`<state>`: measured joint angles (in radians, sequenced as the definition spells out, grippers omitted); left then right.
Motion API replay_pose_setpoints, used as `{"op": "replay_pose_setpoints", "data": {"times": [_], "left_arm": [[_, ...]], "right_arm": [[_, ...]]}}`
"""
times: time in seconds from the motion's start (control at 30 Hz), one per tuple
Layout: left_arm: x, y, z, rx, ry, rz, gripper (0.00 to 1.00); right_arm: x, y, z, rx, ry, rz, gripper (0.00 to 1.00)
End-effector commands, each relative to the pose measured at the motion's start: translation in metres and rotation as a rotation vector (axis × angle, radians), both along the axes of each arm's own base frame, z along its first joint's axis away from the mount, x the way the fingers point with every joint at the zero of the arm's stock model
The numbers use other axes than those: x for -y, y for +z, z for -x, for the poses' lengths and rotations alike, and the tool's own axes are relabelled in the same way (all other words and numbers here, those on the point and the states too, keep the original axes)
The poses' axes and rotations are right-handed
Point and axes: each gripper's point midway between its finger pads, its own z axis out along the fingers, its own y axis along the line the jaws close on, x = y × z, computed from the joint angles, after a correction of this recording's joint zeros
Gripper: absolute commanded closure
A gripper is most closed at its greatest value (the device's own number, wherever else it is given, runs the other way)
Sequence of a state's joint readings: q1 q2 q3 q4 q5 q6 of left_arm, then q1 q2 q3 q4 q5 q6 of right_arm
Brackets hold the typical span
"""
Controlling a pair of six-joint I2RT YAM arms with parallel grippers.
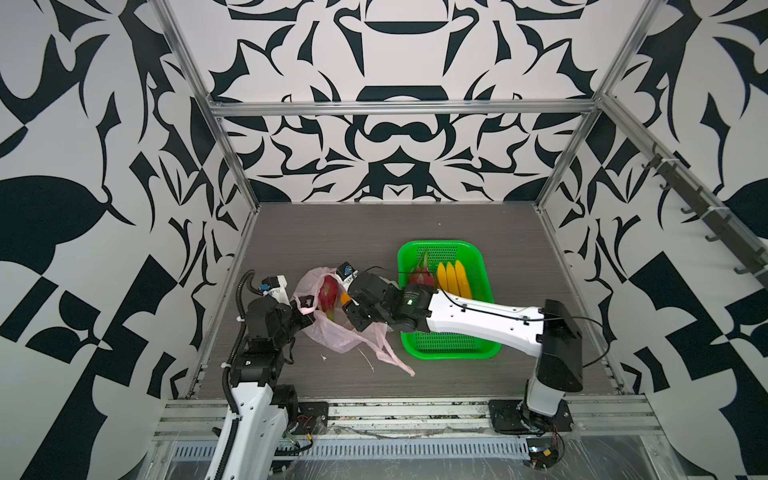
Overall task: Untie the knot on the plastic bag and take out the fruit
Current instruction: 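Move the right gripper back toward the pink bag opening, then push the right gripper down into the pink bag toward the yellow fruit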
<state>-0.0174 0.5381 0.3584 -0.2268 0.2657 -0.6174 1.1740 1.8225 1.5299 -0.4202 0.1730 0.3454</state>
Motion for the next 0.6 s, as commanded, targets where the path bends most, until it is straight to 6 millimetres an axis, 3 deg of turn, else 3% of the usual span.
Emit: {"op": "replay_pose_setpoints", "data": {"times": [0.0, 0.13, 0.3, 0.57], "left_arm": [[0.004, -0.008, 0.002, -0.024, -0.009, 0.043, 1.0], [0.007, -0.018, 0.004, -0.048, -0.018, 0.064, 1.0], [0.012, -0.033, 0.01, -0.087, -0.034, 0.1, 1.0], [0.014, -0.044, 0.015, -0.109, -0.036, 0.115, 1.0]], "right_arm": [[-0.016, 0.006, 0.001, -0.036, -0.003, -0.054, 0.53], [-0.023, -0.014, -0.003, -0.068, -0.03, -0.03, 0.54], [-0.035, -0.021, -0.007, -0.087, -0.055, -0.029, 0.56], [-0.032, -0.033, -0.038, -0.022, -0.229, 0.029, 0.58]]}}
